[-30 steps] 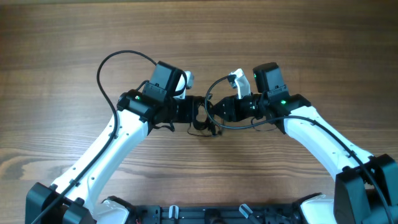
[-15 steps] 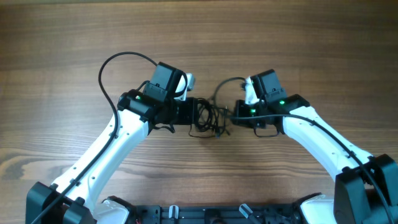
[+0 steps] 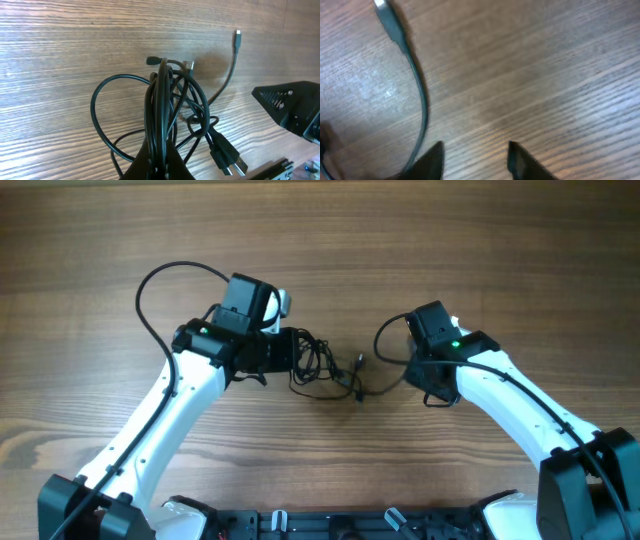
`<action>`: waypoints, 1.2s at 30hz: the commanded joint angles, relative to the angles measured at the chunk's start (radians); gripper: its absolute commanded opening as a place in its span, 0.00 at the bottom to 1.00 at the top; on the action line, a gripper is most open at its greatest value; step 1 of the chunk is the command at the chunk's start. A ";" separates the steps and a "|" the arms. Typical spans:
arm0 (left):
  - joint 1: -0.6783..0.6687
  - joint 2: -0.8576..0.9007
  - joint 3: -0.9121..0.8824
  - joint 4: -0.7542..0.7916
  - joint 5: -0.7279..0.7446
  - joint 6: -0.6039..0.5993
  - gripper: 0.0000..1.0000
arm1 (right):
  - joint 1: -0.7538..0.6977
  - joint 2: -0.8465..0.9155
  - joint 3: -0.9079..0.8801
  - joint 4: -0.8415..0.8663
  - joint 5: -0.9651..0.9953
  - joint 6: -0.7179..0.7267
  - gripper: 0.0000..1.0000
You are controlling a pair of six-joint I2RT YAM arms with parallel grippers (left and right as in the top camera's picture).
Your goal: Untangle cables
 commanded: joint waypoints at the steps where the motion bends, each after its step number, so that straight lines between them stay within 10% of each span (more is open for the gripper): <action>1: 0.013 0.001 0.001 0.002 0.051 0.018 0.04 | -0.004 0.013 0.001 0.134 -0.201 -0.265 0.67; 5: 0.013 0.001 0.001 -0.002 0.069 0.098 0.04 | -0.004 0.013 0.001 0.257 -0.561 -0.488 0.71; 10: 0.013 -0.002 0.001 -0.068 -0.300 -0.038 0.04 | -0.004 0.013 0.001 0.235 -0.397 -0.356 0.72; 13: -0.002 -0.002 0.001 -0.049 -0.185 -0.085 0.05 | -0.004 0.013 0.001 0.198 -0.276 -0.261 0.72; 14: -0.019 -0.002 0.001 -0.024 -0.079 -0.069 0.26 | -0.004 0.013 0.001 0.191 -0.266 -0.249 0.73; 15: -0.038 -0.002 0.001 0.002 0.023 -0.001 0.77 | -0.004 0.013 0.001 0.187 -0.266 -0.248 0.73; 17: -0.061 -0.002 0.001 0.013 0.079 0.094 0.94 | -0.004 0.013 0.001 0.156 -0.222 -0.229 0.73; 22: -0.019 -0.002 0.001 -0.006 -0.012 0.098 0.95 | -0.004 0.013 0.001 0.100 -0.117 -0.211 0.84; 29: 0.129 -0.002 0.001 -0.047 -0.063 0.053 0.89 | -0.004 0.013 0.001 0.285 -0.537 -0.507 0.86; 36: 0.222 -0.002 -0.029 -0.067 -0.078 -0.143 0.65 | 0.006 0.013 0.001 0.433 -0.769 -0.505 0.85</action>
